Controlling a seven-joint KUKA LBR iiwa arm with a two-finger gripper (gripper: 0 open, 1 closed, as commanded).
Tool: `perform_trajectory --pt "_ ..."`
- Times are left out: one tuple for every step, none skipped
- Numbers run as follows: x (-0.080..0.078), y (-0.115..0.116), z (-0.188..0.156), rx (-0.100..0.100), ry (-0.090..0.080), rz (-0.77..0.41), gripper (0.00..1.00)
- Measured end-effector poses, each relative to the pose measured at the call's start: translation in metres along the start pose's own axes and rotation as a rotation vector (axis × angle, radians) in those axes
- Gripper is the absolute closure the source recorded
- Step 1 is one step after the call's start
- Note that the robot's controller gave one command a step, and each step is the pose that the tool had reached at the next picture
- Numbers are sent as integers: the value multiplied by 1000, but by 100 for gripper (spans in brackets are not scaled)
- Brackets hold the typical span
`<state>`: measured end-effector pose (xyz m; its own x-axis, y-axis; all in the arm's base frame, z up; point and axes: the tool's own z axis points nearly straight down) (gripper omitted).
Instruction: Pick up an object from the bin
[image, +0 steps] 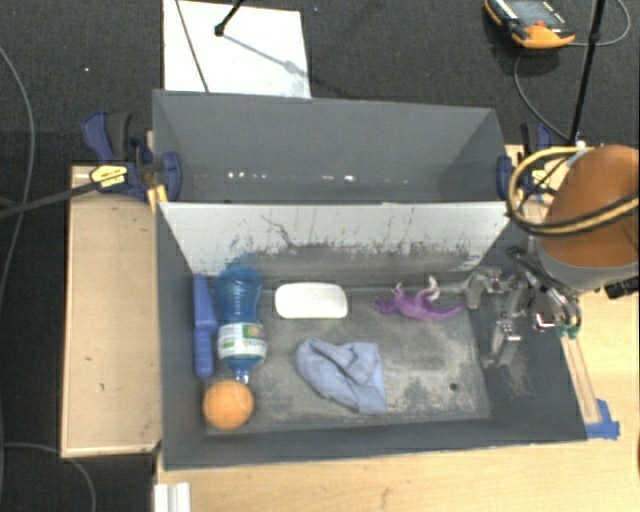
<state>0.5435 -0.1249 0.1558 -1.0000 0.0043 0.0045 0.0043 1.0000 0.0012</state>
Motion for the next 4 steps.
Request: perform_trajectory --pt "-2 0 -4 2 -7 -3 0" --pt "-13 30 24 5 -14 3 0" --pt "-28 71 73 -1 -11 9 0" --pt "-36 75 99 0 -23 4 0"
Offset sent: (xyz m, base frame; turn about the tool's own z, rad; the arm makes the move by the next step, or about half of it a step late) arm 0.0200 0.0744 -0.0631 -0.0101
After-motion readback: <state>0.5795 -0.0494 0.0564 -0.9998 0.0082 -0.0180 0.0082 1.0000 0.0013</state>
